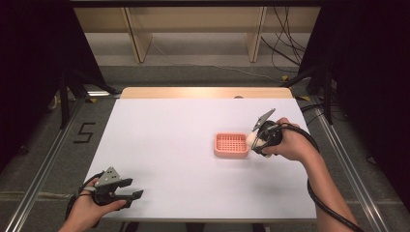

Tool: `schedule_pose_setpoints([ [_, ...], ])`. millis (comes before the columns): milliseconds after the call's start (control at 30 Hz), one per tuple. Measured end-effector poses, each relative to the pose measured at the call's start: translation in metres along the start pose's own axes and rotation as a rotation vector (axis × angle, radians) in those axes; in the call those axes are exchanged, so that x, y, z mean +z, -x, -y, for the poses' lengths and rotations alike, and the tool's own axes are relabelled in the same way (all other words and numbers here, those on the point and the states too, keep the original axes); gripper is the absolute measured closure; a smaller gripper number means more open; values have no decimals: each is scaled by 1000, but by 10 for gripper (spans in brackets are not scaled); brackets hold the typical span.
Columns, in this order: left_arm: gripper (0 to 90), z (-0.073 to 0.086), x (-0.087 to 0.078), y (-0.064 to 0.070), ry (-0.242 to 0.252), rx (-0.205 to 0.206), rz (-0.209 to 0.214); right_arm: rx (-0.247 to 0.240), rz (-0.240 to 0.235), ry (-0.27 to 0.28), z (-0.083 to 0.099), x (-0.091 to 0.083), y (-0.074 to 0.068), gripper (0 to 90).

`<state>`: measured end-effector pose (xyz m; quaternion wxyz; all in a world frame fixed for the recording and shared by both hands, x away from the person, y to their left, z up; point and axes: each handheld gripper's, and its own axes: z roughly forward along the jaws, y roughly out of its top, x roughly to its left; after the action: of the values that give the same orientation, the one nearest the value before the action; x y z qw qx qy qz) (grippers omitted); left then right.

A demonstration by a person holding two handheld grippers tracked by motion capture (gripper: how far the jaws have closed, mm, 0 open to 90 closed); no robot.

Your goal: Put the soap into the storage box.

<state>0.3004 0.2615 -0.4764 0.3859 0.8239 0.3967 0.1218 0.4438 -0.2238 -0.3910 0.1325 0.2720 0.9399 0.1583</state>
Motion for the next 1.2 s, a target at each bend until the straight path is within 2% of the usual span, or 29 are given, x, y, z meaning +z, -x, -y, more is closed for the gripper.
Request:
schedule_pose_setpoints([
  [33,370,0,0,0,0,0,1,11,-4,-6,-1,0,-1,506],
  [167,369,0,-1,0,-2,-1,3,-5,-9,5,-5,1,1,507],
  [233,369,0,-1,-1,-1,17,0,-4,-6,3,-6,2,1,506],
  [400,369,-1,-1,-1,-4,18,-9,0,-4,10,-10,3,2,506],
  [433,369,0,-1,-1,1,19,-11,13,-6,3,-10,2,0,506],
  [533,369,0,0,0,0,1,3,-11,-11,8,-13,4,3,506],
  [567,369,0,0,0,1,6,-13,-3,-11,7,-13,4,3,507],
  [667,370,-1,-1,-1,0,24,0,-4,-10,11,-14,5,3,506],
  [700,370,-1,-1,-1,0,24,0,-11,-10,11,-14,5,4,506],
  [733,370,0,-1,0,-1,4,-1,1,-7,6,-15,5,3,506],
  [800,370,0,0,0,1,8,-11,3,-17,4,-15,5,3,506],
  [900,369,-1,-1,0,10,19,1,-5,-7,8,-17,6,4,507],
  [933,369,-1,-1,1,11,18,0,-22,-16,11,-18,6,5,506],
  [1033,369,-1,-1,0,8,18,-1,-1,-19,0,-19,7,3,507],
  [1067,369,-1,-1,0,8,18,-1,-14,-19,2,-20,7,4,506],
  [1133,370,-1,-2,-1,1,27,-2,-10,-17,4,-21,8,4,506],
  [1167,369,-1,-1,0,10,18,0,-37,-17,11,-22,8,6,506],
  [1200,370,-1,-1,0,11,18,0,-11,-12,4,-22,8,4,507],
])
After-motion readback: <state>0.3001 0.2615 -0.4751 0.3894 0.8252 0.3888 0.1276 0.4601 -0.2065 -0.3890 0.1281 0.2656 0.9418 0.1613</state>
